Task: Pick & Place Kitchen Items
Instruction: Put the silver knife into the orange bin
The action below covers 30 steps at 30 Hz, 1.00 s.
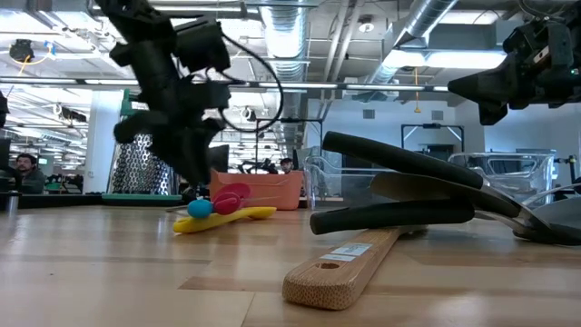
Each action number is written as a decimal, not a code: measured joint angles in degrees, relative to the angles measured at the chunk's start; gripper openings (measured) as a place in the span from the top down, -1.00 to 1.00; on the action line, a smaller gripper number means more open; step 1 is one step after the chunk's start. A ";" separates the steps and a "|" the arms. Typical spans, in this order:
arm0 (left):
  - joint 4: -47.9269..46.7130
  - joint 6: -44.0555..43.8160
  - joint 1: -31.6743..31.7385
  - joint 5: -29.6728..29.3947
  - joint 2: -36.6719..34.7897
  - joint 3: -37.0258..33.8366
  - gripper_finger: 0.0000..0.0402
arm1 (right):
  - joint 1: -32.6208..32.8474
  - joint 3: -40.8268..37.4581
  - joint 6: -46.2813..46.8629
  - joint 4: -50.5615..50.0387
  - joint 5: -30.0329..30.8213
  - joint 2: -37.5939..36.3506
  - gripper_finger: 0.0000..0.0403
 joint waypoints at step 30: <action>12.84 -0.45 8.06 4.81 -0.02 -5.33 0.37 | 0.02 0.00 0.02 0.02 -0.07 0.00 1.00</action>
